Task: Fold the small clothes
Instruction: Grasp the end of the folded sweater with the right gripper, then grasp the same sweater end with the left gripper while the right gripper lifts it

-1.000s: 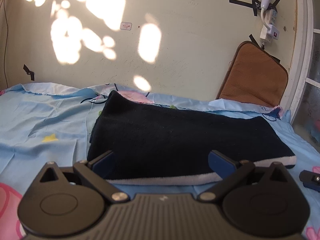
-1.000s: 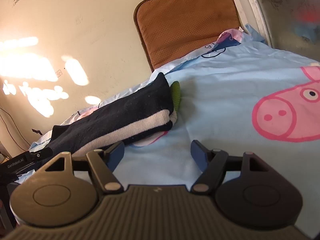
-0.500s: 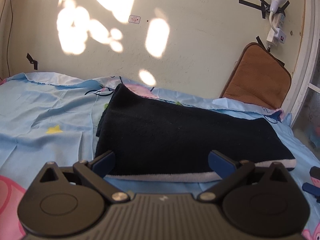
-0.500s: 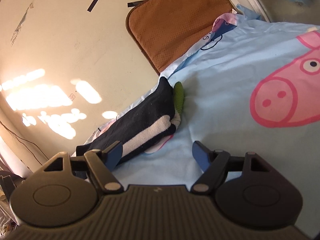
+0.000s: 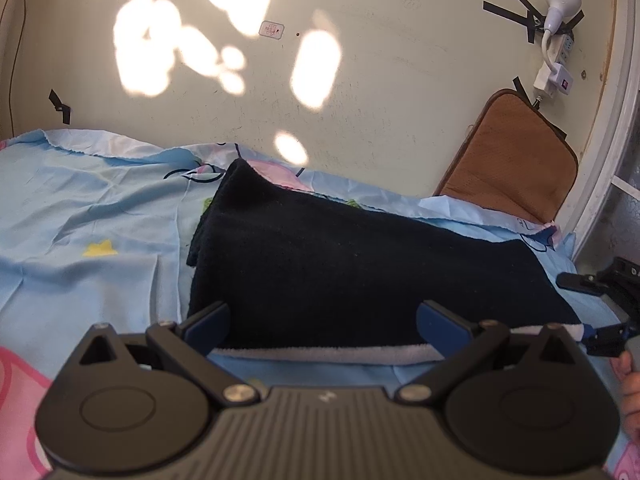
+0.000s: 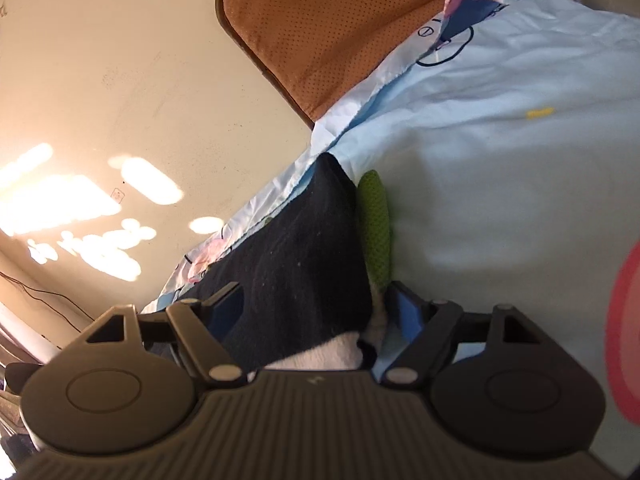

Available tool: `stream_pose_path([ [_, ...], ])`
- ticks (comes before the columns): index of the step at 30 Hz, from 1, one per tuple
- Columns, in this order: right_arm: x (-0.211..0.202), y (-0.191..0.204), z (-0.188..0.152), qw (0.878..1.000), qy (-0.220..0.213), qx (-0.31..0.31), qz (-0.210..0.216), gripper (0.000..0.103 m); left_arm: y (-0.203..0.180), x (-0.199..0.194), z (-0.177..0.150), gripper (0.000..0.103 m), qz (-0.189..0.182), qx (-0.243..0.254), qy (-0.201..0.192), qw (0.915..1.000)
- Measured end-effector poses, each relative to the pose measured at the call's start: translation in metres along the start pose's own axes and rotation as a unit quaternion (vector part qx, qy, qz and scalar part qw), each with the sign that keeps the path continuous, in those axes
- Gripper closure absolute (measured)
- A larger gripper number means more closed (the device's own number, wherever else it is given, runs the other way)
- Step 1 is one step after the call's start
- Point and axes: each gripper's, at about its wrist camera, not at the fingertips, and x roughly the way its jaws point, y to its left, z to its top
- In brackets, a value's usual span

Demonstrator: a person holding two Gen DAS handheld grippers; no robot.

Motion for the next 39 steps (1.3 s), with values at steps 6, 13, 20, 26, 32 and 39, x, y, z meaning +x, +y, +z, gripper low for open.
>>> stream_pose_path([
  [6, 0.020, 0.006, 0.000, 0.999, -0.020, -0.043, 0.009, 0.024, 0.001, 0.002, 0.000, 0.000, -0.004, -0.003, 0.005, 1.0000],
  [13, 0.013, 0.004, 0.001, 0.998, -0.025, -0.047, 0.044, 0.066, 0.000, 0.004, 0.001, 0.000, -0.002, -0.003, 0.012, 0.9999],
  [20, 0.012, -0.021, 0.007, 0.996, -0.022, 0.053, 0.065, 0.058, 0.001, 0.002, 0.021, 0.000, -0.074, -0.052, 0.019, 0.9957],
  [26, 0.011, -0.025, 0.008, 0.994, -0.023, 0.071, 0.077, 0.057, -0.059, 0.027, 0.077, 0.000, -0.109, 0.012, 0.064, 0.9919],
  [32, 0.003, -0.004, 0.005, 0.997, -0.036, -0.014, 0.074, 0.078, -0.167, 0.075, 0.112, 0.000, -0.112, 0.157, 0.145, 0.9705],
  [39, -0.006, 0.053, -0.029, 0.964, -0.097, -0.248, 0.016, 0.079, -0.251, 0.126, 0.112, 0.000, -0.086, 0.265, 0.201, 0.9392],
])
